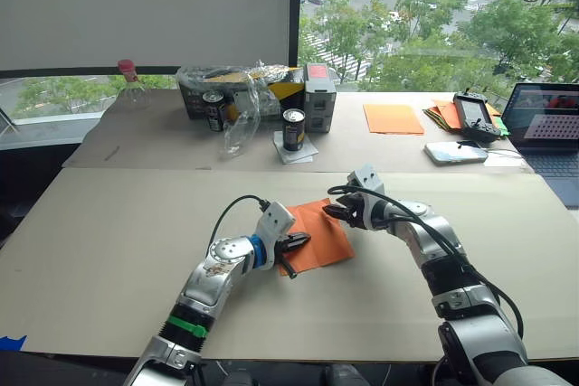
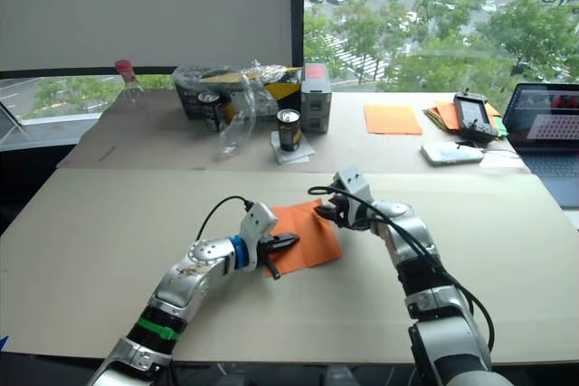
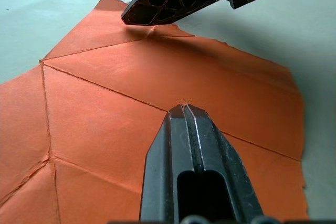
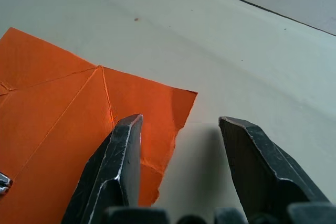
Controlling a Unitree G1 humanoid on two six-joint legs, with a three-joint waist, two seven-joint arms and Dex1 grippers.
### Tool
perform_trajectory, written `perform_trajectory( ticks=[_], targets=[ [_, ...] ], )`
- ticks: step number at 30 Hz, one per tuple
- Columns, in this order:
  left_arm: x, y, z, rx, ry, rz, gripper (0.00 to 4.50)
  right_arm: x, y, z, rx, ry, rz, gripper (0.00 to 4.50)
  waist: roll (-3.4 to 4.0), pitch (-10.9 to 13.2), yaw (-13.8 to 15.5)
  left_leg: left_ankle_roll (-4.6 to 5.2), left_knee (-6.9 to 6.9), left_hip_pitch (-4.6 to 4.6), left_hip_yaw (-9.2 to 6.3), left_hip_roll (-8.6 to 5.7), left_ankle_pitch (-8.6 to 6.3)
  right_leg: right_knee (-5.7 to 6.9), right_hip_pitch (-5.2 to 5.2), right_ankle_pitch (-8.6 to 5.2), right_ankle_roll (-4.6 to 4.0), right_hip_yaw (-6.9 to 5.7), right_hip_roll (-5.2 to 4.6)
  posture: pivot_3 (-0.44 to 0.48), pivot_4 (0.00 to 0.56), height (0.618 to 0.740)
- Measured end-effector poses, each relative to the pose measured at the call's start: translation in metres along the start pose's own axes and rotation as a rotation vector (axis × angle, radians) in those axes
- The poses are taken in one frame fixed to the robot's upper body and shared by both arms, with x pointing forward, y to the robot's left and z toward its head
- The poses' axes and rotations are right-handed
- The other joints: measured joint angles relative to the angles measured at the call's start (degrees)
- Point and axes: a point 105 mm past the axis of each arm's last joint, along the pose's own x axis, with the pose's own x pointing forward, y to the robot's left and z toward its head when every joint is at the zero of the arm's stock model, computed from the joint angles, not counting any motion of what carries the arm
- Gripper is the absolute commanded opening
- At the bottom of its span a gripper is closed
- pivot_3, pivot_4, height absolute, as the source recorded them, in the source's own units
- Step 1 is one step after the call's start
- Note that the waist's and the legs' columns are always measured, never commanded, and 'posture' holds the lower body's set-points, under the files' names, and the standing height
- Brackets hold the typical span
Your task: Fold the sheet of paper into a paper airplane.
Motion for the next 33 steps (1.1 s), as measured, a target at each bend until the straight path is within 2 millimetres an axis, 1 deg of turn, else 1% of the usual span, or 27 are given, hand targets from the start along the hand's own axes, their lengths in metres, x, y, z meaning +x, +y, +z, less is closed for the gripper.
perform_trajectory(
  ticks=[5, 11, 14, 16, 18, 19, 20, 24, 30, 32, 33],
  targets=[
    [0.007, -0.005, 0.003, 0.028, 0.027, -0.009, 0.0, 0.002, 0.006, 0.002, 0.03, -0.013, 0.046, 2.57, 0.01, -0.01, 0.01, 0.0, 0.0, 0.0, 0.0, -0.01, 0.0, -0.01, 0.01, 0.0, 0.0, 0.0, 0.0, 0.0, 0.15, 0.732],
    [0.018, -0.011, 0.007, 0.048, 0.047, -0.029, 0.0, 0.003, 0.008, 0.0, 0.047, -0.008, 0.078, 2.57, 0.03, -0.02, 0.05, 0.0, 0.0, 0.01, 0.0, -0.02, 0.0, 0.0, 0.03, 0.0, 0.01, 0.0, -0.01, 0.0, 0.15, 0.732],
    [0.019, -0.012, 0.007, 0.046, 0.047, -0.029, 0.0, 0.003, 0.008, 0.002, 0.032, -0.005, 0.088, 1.78, 0.05, -0.03, -0.06, 0.0, 0.0, 0.01, 0.0, -0.01, 0.0, 0.0, 0.02, 0.0, 0.01, 0.0, 0.0, 0.0, 0.15, 0.732],
    [0.019, -0.012, 0.007, 0.047, 0.047, -0.026, 0.0, 0.003, 0.007, 0.002, 0.015, -0.001, 0.083, 1.07, 0.06, -0.04, -0.06, 0.0, 0.0, 0.01, -0.01, -0.01, 0.0, 0.0, 0.02, 0.0, 0.01, 0.0, 0.0, 0.0, 0.15, 0.732],
    [0.019, -0.012, 0.007, 0.046, 0.046, -0.025, 0.0, 0.0, 0.005, 0.004, -0.115, 0.009, 0.082, 0.33, 0.06, -0.04, -0.07, 0.0, 0.0, 0.01, 0.0, -0.01, 0.0, -0.01, 0.01, 0.0, 0.01, 0.0, 0.0, 0.0, 0.15, 0.732],
    [0.018, -0.012, 0.007, 0.046, 0.046, -0.024, 0.0, -0.002, 0.005, 0.006, -0.148, 0.005, 0.085, 0.12, 0.06, -0.04, -0.09, 0.0, 0.0, 0.01, 0.0, -0.01, 0.0, -0.02, 0.01, 0.0, 0.01, 0.0, 0.0, 0.0, 0.15, 0.732],
    [0.018, -0.012, 0.007, 0.047, 0.047, -0.023, 0.0, -0.004, 0.006, 0.008, -0.183, -0.007, 0.101, 0.04, 0.06, -0.04, -0.11, 0.0, 0.0, 0.01, 0.0, -0.01, 0.0, -0.01, 0.01, 0.0, 0.01, 0.0, 0.0, 0.0, 0.15, 0.732],
    [0.017, -0.01, 0.006, 0.049, 0.05, -0.018, 0.0, -0.008, 0.016, 0.014, -0.265, -0.042, 0.167, 0.04, 0.06, -0.04, -0.17, 0.0, 0.0, 0.04, 0.0, 0.0, 0.0, 0.0, 0.03, 0.0, 0.01, 0.01, 0.01, 0.0, 0.15, 0.732],
    [0.017, -0.01, 0.006, 0.051, 0.051, -0.018, 0.0, -0.013, 0.03, 0.018, -0.407, -0.086, 0.219, 0.04, 0.06, -0.05, -0.14, 0.0, 0.0, 0.05, 0.0, 0.0, 0.0, 0.0, 0.04, 0.0, 0.01, 0.0, 0.01, 0.0, 0.15, 0.732],
    [0.017, -0.01, 0.006, 0.051, 0.051, -0.017, 0.0, -0.014, 0.035, 0.019, -0.532, -0.096, 0.223, 0.04, 0.06, -0.05, -0.11, 0.0, 0.0, 0.05, 0.0, -0.01, 0.0, 0.0, 0.03, 0.0, 0.02, 0.0, 0.0, 0.0, 0.15, 0.732],
    [0.017, -0.01, 0.007, 0.052, 0.051, -0.017, 0.0, -0.015, 0.038, 0.018, -0.636, -0.099, 0.223, 0.04, 0.06, -0.05, -0.11, 0.0, 0.0, 0.05, 0.0, -0.01, 0.0, -0.01, 0.04, 0.0, 0.02, 0.0, 0.0, 0.0, 0.15, 0.732]
  ],
)
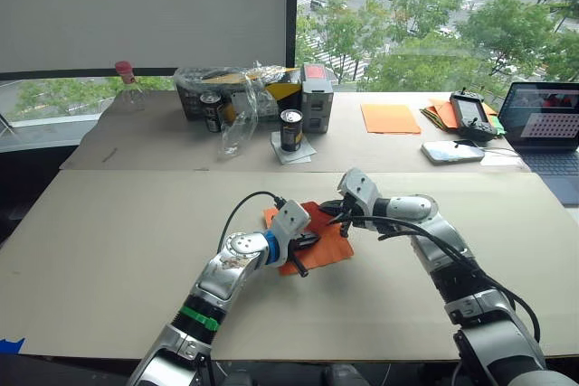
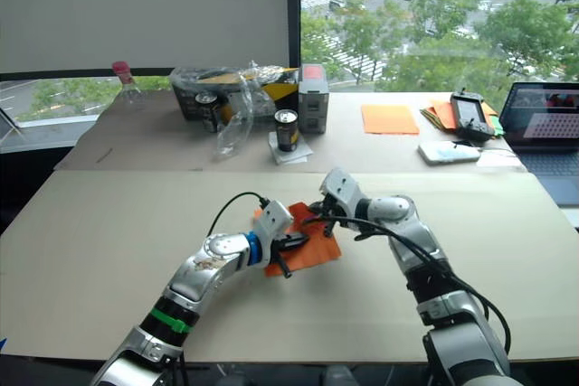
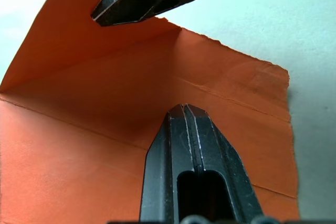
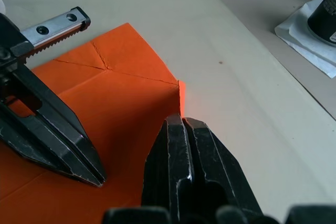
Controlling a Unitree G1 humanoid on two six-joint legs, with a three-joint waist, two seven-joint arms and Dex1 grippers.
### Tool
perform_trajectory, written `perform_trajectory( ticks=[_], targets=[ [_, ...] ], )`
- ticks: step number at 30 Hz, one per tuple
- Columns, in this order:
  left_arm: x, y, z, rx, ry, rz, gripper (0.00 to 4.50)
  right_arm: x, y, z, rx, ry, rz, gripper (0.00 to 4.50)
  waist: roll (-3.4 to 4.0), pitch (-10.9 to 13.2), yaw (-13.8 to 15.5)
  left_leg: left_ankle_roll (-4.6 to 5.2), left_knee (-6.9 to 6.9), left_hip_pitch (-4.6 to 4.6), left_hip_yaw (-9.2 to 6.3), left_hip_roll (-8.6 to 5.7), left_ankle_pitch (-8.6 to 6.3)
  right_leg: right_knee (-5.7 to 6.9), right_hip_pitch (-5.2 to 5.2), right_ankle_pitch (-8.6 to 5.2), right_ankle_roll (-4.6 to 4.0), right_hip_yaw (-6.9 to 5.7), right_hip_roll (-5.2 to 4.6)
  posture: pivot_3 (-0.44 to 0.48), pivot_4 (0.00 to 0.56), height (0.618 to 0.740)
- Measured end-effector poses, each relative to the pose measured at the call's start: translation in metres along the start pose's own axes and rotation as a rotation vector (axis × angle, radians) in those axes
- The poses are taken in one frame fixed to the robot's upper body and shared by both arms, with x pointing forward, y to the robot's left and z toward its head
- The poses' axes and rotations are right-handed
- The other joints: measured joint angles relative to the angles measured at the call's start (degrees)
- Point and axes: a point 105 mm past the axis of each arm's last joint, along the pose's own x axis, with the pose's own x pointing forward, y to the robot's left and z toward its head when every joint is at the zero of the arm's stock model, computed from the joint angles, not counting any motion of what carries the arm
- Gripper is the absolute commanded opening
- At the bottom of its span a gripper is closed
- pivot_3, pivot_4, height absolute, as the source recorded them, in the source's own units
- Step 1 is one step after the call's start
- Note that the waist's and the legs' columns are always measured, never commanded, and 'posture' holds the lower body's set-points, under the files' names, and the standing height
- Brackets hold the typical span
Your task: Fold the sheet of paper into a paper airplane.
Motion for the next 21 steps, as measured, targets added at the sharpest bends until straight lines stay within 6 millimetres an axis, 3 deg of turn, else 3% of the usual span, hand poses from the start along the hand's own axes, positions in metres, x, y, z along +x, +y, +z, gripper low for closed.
perform_trajectory(
  ticks=[5, 12, 21],
  targets=[
    [0.0, 0.004, 0.0, -0.002, -0.004, 0.016, 0.0, 0.005, 0.016, -0.001, -0.211, 0.003, 0.015, 0.04, -0.01, -0.01, -0.02, 0.0, 0.0, 0.08, 0.01, 0.0, 0.0, 0.01, 0.06, 0.0, 0.0, 0.01, 0.0, 0.0, 0.15, 0.732],
    [-0.002, 0.011, 0.0, 0.004, -0.013, 0.052, 0.0, 0.008, 0.024, -0.013, -0.256, 0.04, 0.009, 0.04, -0.01, -0.01, -0.14, -0.01, 0.0, 0.22, 0.0, 0.02, 0.0, 0.0, 0.18, 0.0, 0.0, 0.01, 0.02, 0.0, 0.15, 0.732],
    [-0.025, 0.043, -0.002, -0.112, -0.032, 0.144, 0.0, 0.015, 0.024, -0.023, -0.327, 0.076, -0.007, 0.04, -0.01, 0.0, -0.1, -0.01, 0.0, 0.2, 0.0, 0.01, 0.0, -0.01, 0.18, 0.0, 0.0, 0.01, 0.0, 0.0, 0.15, 0.732]
  ],
)
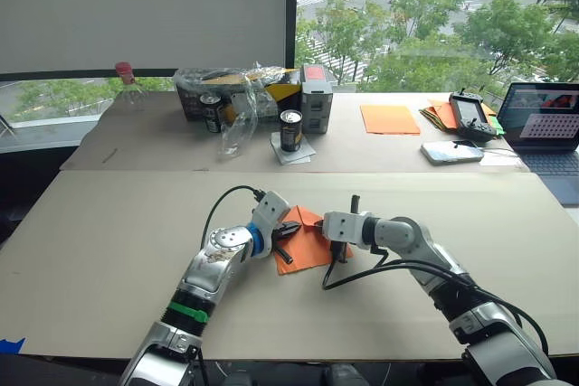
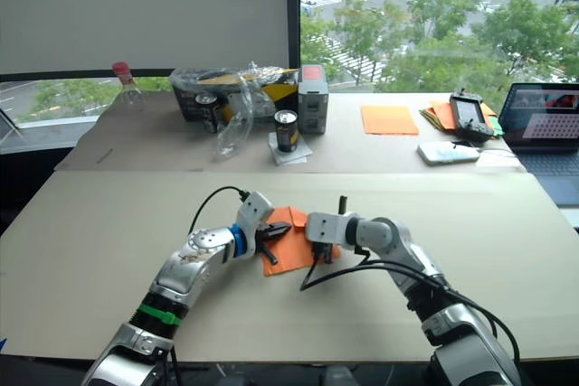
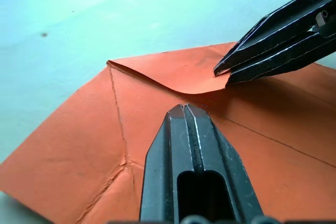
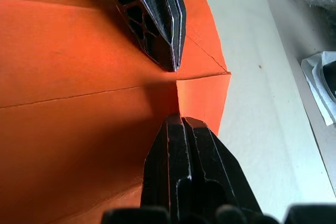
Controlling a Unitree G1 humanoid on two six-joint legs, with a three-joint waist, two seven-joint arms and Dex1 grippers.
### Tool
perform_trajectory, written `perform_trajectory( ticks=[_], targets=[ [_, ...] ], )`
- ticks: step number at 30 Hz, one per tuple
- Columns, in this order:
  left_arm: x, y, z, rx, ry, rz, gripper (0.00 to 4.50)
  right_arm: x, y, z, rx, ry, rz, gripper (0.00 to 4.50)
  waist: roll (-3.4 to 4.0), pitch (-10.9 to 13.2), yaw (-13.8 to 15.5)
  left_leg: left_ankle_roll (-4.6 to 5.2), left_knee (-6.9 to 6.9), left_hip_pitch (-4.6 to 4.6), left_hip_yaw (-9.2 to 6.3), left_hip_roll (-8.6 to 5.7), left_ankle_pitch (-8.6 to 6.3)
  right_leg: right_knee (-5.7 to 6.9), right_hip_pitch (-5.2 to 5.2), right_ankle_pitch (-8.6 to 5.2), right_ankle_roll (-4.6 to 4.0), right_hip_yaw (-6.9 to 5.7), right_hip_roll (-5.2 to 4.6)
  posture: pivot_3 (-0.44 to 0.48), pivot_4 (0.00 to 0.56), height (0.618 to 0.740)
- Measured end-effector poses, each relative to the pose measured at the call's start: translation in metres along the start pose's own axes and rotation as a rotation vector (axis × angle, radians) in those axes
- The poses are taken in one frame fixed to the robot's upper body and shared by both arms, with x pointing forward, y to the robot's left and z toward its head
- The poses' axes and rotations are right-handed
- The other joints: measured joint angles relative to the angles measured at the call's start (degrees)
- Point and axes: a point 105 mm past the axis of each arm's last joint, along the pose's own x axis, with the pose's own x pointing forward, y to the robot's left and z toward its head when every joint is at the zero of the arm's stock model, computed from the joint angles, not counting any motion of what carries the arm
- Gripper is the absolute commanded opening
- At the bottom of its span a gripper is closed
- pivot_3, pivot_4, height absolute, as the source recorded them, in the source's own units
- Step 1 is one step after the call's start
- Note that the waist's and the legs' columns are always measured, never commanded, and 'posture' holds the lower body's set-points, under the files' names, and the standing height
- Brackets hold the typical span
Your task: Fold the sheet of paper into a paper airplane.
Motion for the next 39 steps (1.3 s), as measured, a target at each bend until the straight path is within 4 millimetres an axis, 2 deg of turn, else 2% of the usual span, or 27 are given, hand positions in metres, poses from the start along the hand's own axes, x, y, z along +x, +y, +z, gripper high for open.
perform_trajectory(
  ticks=[3, 9, 17, 26, 34, 37, 39],
  targets=[
    [-0.005, 0.006, 0.006, -0.055, -0.026, 0.005, 0.0, 0.001, 0.0, 0.0, -0.005, 0.001, 0.001, 0.04, 0.0, 0.0, -0.03, 0.0, 0.0, 0.0, 0.0, 0.01, 0.0, 0.0, 0.0, 0.0, 0.0, 0.0, 0.0, 0.0, 0.15, 0.732],
    [-0.008, 0.018, 0.034, -0.04, -0.089, 0.032, 0.0, 0.0, 0.001, 0.006, 0.023, 0.042, 0.014, 0.04, 0.0, 0.0, 0.0, -0.01, 0.0, -0.02, -0.01, 0.0, 0.01, -0.02, 0.0, 0.0, 0.0, 0.0, 0.0, 0.0, 0.15, 0.732],
    [-0.005, 0.017, 0.031, -0.053, -0.075, 0.024, 0.0, -0.014, 0.021, 0.022, 0.104, 0.089, 0.045, 0.04, 0.0, 0.0, 0.17, -0.02, 0.0, -0.27, -0.03, -0.01, 0.01, -0.02, -0.22, 0.0, 0.0, -0.01, -0.01, 0.0, 0.15, 0.732],
    [0.005, 0.0, 0.028, -0.002, -0.052, -0.039, 0.0, -0.029, 0.039, 0.033, 0.231, 0.161, 0.062, 0.04, 0.0, 0.0, 0.25, -0.02, 0.01, -0.27, -0.04, -0.02, 0.01, -0.02, -0.21, 0.0, 0.01, -0.03, 0.01, 0.0, 0.15, 0.732],
    [0.017, -0.019, 0.023, 0.07, -0.023, -0.1, 0.0, -0.028, 0.044, 0.038, 0.279, 0.204, 0.051, 0.04, 0.0, 0.0, 0.17, -0.02, 0.01, -0.24, -0.04, -0.02, 0.01, -0.02, -0.2, -0.01, 0.01, -0.03, 0.01, 0.0, 0.15, 0.732],
    [0.023, -0.021, 0.009, 0.11, 0.043, -0.092, 0.0, -0.029, 0.043, 0.037, 0.27, 0.212, 0.05, 0.04, 0.0, 0.0, 0.19, -0.02, 0.01, -0.23, -0.04, -0.03, 0.01, -0.03, -0.17, -0.01, 0.01, -0.03, 0.01, 0.0, 0.15, 0.732],
    [0.026, -0.025, 0.009, 0.129, 0.051, -0.096, 0.0, -0.029, 0.043, 0.036, 0.267, 0.216, 0.052, 0.04, -0.02, -0.02, 0.25, -0.02, 0.01, -0.2, -0.04, -0.03, 0.01, -0.03, -0.13, -0.01, 0.01, -0.03, 0.01, 0.0, 0.15, 0.732]
  ],
)
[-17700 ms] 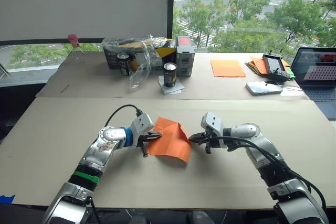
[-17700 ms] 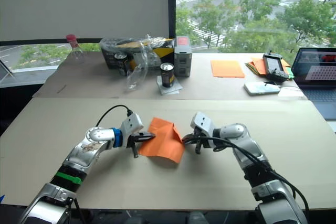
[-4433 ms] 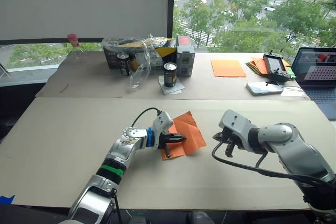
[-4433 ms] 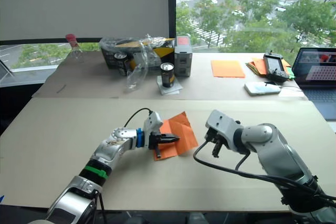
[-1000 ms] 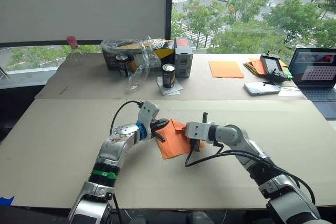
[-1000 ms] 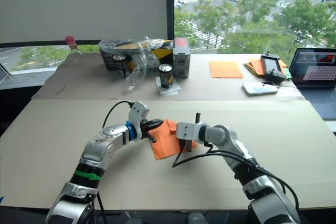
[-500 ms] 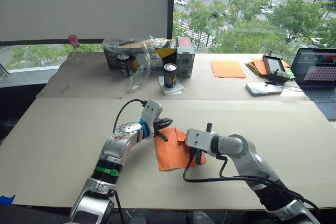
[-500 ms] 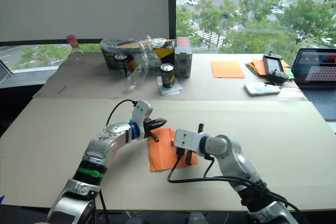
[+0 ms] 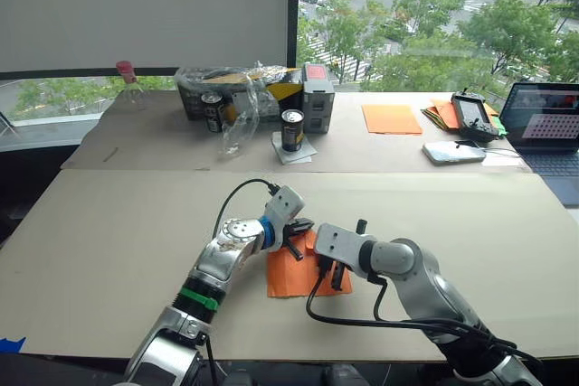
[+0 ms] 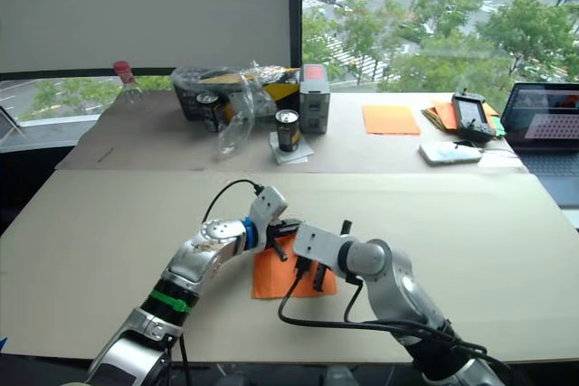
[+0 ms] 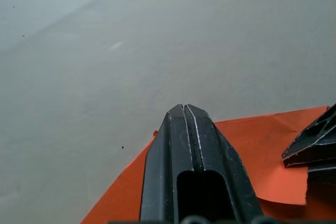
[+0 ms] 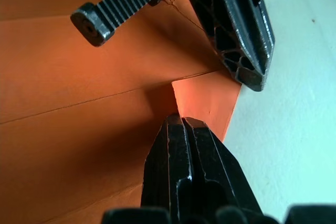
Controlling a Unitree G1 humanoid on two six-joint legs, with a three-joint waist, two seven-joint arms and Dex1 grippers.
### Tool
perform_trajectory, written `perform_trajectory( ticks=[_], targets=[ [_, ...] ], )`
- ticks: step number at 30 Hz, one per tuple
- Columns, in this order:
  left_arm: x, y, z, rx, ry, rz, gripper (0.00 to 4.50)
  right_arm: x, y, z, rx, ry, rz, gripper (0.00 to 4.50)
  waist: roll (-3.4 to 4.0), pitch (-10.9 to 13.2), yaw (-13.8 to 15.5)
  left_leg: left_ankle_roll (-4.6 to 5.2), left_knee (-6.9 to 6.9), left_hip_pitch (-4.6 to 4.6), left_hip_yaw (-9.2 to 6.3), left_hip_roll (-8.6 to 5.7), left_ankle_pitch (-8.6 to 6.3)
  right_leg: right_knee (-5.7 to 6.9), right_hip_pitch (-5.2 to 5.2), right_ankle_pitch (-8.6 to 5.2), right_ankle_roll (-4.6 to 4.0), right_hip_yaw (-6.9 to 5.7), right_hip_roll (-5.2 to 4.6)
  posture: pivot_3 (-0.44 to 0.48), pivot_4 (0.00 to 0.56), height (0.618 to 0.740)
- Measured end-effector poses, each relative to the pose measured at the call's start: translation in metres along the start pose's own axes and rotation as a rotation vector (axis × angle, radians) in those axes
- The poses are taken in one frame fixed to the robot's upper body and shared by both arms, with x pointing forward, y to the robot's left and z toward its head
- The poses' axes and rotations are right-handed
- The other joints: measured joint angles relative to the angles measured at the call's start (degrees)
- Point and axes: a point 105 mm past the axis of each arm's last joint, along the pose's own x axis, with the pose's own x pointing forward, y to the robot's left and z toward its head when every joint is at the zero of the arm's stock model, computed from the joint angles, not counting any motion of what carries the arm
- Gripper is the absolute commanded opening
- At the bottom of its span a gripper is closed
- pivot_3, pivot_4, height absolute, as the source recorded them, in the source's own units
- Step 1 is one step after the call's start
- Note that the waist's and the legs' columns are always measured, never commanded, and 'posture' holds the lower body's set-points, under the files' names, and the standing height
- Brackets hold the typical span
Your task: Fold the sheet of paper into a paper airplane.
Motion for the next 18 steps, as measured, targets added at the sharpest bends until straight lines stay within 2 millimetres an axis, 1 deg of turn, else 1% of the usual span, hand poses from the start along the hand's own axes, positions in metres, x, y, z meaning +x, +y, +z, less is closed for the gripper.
perform_trajectory(
  ticks=[1, 4, 7, 9, 11, 13, 16, 18],
  targets=[
    [0.001, -0.001, 0.0, 0.013, 0.005, -0.002, 0.0, 0.0, 0.0, 0.0, 0.001, 0.0, 0.0, 0.04, 0.0, 0.0, 0.02, 0.0, 0.0, 0.01, 0.0, 0.0, 0.0, -0.01, 0.0, 0.0, 0.0, 0.0, 0.0, 0.0, 0.15, 0.732],
    [0.003, -0.004, 0.0, 0.057, 0.018, -0.004, 0.0, 0.0, 0.001, 0.0, 0.03, -0.007, 0.0, 0.86, 0.0, -0.03, 0.01, 0.0, 0.0, 0.09, 0.0, 0.0, 0.0, -0.01, 0.08, -0.01, 0.01, 0.0, 0.0, 0.0, 0.15, 0.732],
    [0.004, -0.004, 0.0, 0.064, 0.024, -0.003, 0.0, -0.004, -0.002, -0.001, 0.077, -0.015, -0.017, 1.92, -0.01, -0.05, 0.02, 0.0, 0.0, 0.09, 0.0, 0.0, 0.0, -0.01, 0.09, -0.01, 0.01, 0.0, 0.0, 0.0, 0.15, 0.732],
    [0.004, -0.005, -0.001, 0.064, 0.025, -0.005, 0.0, -0.01, 0.001, -0.002, 0.14, -0.025, 0.0, 2.6, -0.01, -0.05, 0.13, 0.0, 0.0, 0.07, -0.01, 0.0, 0.0, -0.02, 0.08, -0.01, 0.02, 0.0, 0.0, 0.0, 0.15, 0.732],
    [0.004, -0.004, -0.001, 0.07, 0.027, -0.004, 0.0, -0.018, 0.006, -0.003, 0.225, -0.038, 0.042, 2.6, -0.01, -0.05, 0.12, 0.0, 0.0, 0.06, -0.01, 0.0, 0.0, -0.03, 0.08, -0.01, 0.02, 0.0, 0.0, 0.0, 0.15, 0.732],
    [0.003, -0.004, -0.001, 0.07, 0.029, -0.003, 0.0, -0.029, 0.001, -0.002, 0.272, -0.063, 0.046, 2.6, -0.01, -0.05, 0.13, 0.0, 0.0, 0.06, -0.01, -0.02, 0.0, -0.01, 0.08, -0.01, 0.02, 0.0, -0.02, 0.0, 0.15, 0.732],
    [0.003, -0.004, -0.003, 0.068, 0.032, -0.003, 0.0, -0.054, -0.029, 0.011, 0.35, -0.174, -0.037, 2.6, -0.01, -0.05, -0.04, 0.0, 0.0, 0.12, -0.02, 0.01, 0.0, 0.01, 0.11, -0.01, 0.02, 0.0, 0.02, 0.0, 0.15, 0.732],
    [0.003, -0.005, -0.003, 0.066, 0.031, -0.004, 0.0, -0.059, -0.04, 0.02, 0.378, -0.228, -0.081, 2.07, -0.01, -0.05, -0.02, 0.0, -0.01, 0.15, -0.04, 0.02, 0.0, 0.01, 0.13, -0.01, 0.02, -0.02, 0.04, 0.0, 0.15, 0.732]
  ],
)
